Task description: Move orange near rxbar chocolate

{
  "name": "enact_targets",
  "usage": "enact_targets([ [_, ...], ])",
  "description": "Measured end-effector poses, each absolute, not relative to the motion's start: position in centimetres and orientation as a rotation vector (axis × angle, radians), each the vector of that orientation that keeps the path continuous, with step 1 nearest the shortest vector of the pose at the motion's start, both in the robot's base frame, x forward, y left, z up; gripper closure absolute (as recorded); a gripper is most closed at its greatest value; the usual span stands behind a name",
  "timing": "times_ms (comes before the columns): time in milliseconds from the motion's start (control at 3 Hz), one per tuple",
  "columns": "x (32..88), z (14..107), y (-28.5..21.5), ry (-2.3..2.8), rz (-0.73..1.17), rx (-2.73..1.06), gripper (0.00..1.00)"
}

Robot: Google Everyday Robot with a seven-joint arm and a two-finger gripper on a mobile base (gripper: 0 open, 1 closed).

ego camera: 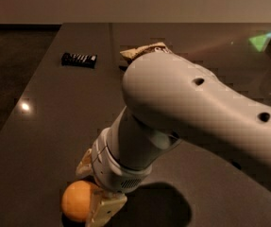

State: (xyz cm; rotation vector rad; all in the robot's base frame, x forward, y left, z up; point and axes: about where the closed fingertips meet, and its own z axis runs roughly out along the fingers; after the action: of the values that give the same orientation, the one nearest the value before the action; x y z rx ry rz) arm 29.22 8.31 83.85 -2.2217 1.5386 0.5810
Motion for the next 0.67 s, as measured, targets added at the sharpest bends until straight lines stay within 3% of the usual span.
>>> enact_targets([
  [667, 32.5, 85.1, 5.7, 1.652, 0.537, -2.136, 0.85],
])
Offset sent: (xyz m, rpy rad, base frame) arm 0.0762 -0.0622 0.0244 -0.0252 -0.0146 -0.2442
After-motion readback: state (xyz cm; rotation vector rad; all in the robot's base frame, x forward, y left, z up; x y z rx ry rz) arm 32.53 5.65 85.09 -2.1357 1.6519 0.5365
